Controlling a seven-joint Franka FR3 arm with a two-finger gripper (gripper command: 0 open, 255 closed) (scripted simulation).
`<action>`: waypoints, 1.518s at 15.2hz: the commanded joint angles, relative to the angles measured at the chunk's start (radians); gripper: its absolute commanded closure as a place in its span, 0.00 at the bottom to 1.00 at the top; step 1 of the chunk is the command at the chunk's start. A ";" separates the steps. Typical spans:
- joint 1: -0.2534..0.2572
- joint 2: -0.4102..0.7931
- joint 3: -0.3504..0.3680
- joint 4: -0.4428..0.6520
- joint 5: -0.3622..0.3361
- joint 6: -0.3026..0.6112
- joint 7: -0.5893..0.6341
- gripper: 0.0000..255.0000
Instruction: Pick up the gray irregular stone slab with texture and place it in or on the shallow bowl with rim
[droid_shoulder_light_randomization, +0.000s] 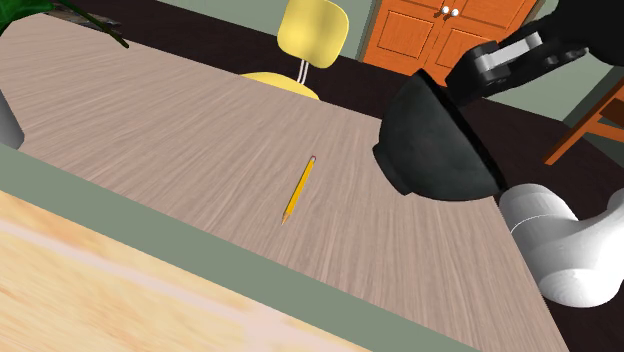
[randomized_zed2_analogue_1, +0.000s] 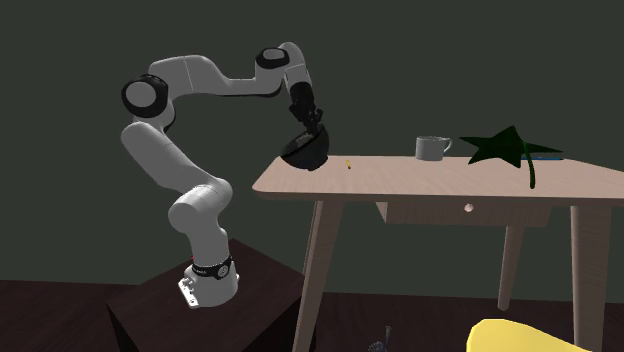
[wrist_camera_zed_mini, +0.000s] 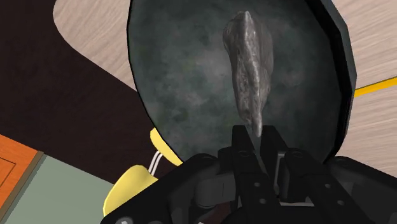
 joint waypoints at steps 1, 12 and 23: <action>0.002 0.005 -0.001 -0.016 0.011 -0.006 0.001 1.00; 0.003 0.020 0.010 0.027 0.009 -0.039 0.006 0.00; -0.019 0.062 0.056 0.155 0.009 -0.130 0.010 0.00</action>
